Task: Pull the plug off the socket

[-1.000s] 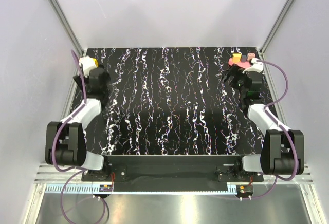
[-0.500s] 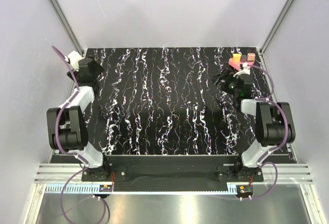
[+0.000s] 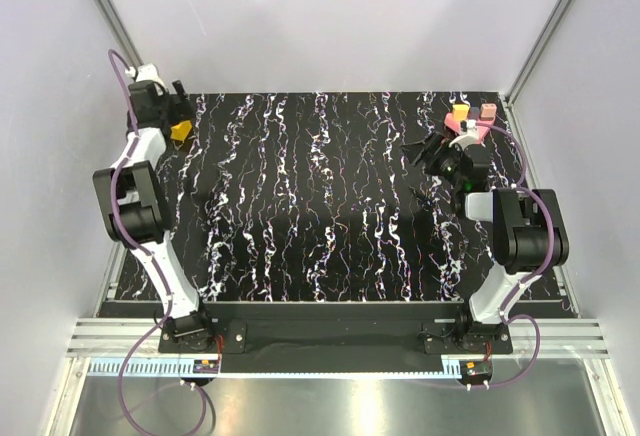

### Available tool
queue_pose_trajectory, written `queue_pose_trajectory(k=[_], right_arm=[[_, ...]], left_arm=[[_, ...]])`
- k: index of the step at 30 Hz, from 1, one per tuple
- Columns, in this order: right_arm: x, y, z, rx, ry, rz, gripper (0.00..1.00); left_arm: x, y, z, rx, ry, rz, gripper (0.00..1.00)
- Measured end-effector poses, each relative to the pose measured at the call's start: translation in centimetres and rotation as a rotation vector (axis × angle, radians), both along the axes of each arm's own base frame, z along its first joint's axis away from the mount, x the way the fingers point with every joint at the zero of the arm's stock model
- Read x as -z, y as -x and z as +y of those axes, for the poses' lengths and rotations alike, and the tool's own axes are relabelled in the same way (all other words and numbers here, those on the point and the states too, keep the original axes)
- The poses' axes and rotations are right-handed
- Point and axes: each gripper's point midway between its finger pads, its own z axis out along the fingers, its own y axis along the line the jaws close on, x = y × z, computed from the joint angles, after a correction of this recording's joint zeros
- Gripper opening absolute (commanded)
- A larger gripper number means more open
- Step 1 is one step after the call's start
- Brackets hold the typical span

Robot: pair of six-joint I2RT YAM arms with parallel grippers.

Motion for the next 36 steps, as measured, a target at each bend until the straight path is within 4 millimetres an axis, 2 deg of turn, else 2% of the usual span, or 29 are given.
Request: queue_pose_trajectory(k=[6, 10, 16, 24, 36], right_arm=[[-0.5, 0.2, 1.3, -0.085, -0.017, -0.058, 1.0], [-0.4, 0.6, 2.1, -0.143, -0.035, -0.076, 1.0], [-0.7, 0.7, 2.7, -0.189, -0.051, -0.101, 1.0], [-1.4, 0.8, 3.2, -0.227, -0.069, -0.127, 1.0], [-1.6, 0.8, 3.5, -0.247, -0.075, -0.137, 1.0]], left_arm=[[2.1, 0.0, 4.2, 0.033, -0.055, 0.088, 0.99], [4.1, 0.1, 5.7, 0.055, -0.08, 0.138, 0.99], [5.7, -0.5, 5.1, 0.13, -0.093, 0.17, 0.98], [5.0, -1.9, 4.8, 0.18, -0.132, 0.152, 0.93], [6.0, -3.7, 4.8, 0.218, -0.127, 0.149, 0.93]])
